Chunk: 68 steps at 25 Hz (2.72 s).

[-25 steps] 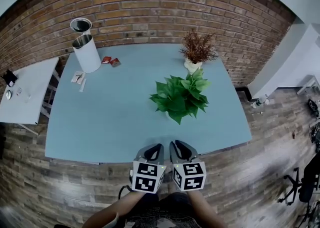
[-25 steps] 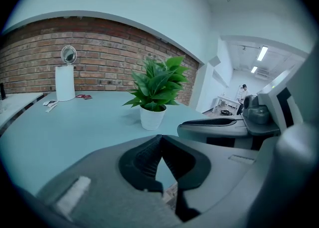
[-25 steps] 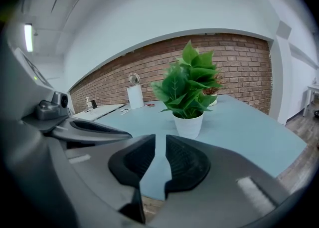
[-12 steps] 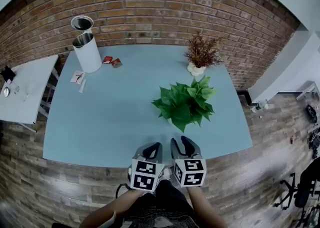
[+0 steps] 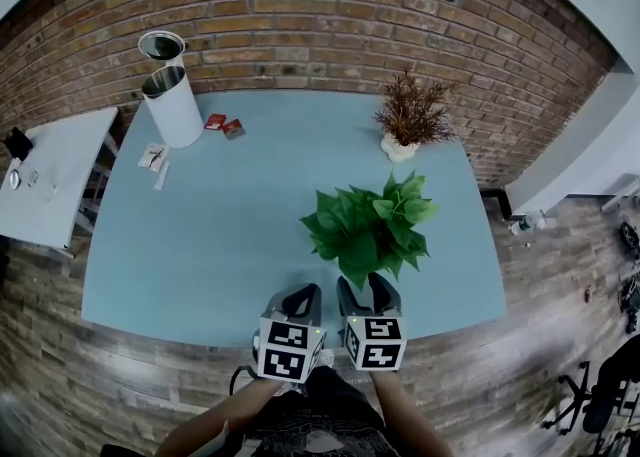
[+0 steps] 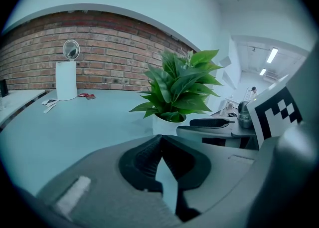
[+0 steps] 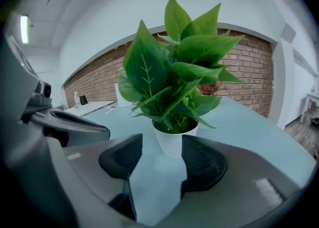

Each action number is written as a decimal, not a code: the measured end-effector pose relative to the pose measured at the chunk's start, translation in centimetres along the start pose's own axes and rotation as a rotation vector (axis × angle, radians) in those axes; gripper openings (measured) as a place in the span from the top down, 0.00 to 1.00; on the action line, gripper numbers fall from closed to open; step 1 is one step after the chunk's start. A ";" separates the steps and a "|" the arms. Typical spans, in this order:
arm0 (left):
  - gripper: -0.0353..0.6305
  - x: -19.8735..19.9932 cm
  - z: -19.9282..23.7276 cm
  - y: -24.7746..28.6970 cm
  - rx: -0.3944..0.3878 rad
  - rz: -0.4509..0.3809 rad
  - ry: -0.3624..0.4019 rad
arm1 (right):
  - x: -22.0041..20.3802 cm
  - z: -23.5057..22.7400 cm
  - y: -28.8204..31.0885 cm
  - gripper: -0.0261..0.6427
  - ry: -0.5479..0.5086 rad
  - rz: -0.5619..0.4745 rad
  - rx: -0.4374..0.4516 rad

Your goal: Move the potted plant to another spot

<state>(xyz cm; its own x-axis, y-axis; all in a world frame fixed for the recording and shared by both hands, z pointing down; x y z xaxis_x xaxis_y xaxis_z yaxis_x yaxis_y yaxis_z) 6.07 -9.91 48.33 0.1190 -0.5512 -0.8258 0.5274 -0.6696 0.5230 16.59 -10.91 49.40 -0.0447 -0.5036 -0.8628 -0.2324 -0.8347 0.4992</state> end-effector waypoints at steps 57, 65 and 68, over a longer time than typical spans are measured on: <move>0.95 1.1 4.5 3.3 0.127 0.030 -0.031 | -0.5 -2.1 8.2 0.27 -0.071 0.018 0.075; 0.95 1.2 5.8 2.4 0.115 0.028 -0.021 | -0.3 -1.0 8.4 0.27 -0.053 0.008 0.046; 0.95 1.0 6.1 2.2 0.112 0.029 -0.024 | -0.4 -0.5 8.4 0.27 -0.051 0.008 0.041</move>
<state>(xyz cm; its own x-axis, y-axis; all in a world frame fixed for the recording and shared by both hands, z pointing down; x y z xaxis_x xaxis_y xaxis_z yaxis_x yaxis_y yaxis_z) 2.20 -14.95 49.95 0.1118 -0.5818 -0.8056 0.4269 -0.7040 0.5676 15.18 -17.86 53.99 -0.0963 -0.4973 -0.8622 -0.2713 -0.8204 0.5034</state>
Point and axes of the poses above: the fingertips, and each gripper's own axes: y forward along the fingers, z to its left, x out of its top, the point moved 3 cm from there along -y, backward along the fingers, and after that the axes turned 1 degree about x, right-handed, at the moved point
